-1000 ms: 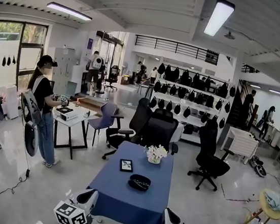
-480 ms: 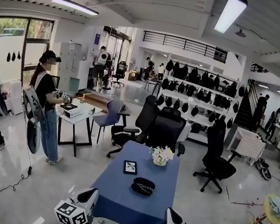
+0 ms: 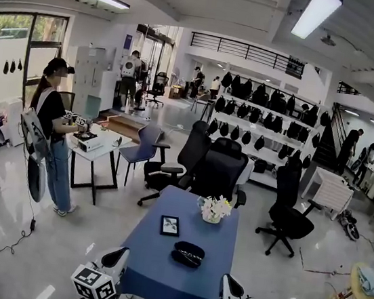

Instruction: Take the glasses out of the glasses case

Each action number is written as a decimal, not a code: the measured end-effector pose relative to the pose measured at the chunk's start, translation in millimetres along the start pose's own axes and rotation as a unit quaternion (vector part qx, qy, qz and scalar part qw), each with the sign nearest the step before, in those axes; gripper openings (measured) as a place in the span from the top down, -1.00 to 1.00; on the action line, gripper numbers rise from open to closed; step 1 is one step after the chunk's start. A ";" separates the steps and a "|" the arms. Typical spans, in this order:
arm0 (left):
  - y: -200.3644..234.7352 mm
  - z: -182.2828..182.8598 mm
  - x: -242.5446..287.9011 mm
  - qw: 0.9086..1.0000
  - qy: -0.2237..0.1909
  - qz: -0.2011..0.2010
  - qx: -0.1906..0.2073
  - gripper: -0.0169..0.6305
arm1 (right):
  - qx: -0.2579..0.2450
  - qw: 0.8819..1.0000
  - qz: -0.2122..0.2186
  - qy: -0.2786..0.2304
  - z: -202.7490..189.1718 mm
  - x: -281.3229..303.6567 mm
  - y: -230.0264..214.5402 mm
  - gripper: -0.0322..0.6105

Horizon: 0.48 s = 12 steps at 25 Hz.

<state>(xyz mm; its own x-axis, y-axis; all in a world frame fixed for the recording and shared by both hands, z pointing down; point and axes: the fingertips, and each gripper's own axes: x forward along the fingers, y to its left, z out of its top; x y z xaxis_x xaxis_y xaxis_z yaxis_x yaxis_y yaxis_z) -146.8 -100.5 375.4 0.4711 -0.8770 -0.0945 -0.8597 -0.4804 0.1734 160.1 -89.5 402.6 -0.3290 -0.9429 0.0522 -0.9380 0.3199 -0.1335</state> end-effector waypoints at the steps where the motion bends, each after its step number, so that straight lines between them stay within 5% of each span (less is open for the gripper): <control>1: 4.1 0.5 6.5 1.000 0.001 0.000 0.003 0.90 | 0.000 1.000 -0.002 0.000 2.1 6.7 -1.0 0.89; 12: 37.8 6.1 90.0 0.998 0.013 -0.040 0.036 0.90 | 0.002 1.000 -0.029 -0.004 14.6 82.5 -15.5 0.89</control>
<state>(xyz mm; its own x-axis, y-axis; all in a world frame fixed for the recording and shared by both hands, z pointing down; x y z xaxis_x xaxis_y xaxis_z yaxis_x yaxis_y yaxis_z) -138.1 -197.7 367.5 0.5426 -0.8362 -0.0796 -0.8309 -0.5482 0.0951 149.1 -173.6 394.6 -0.2736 -0.9604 0.0518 -0.9549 0.2648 -0.1347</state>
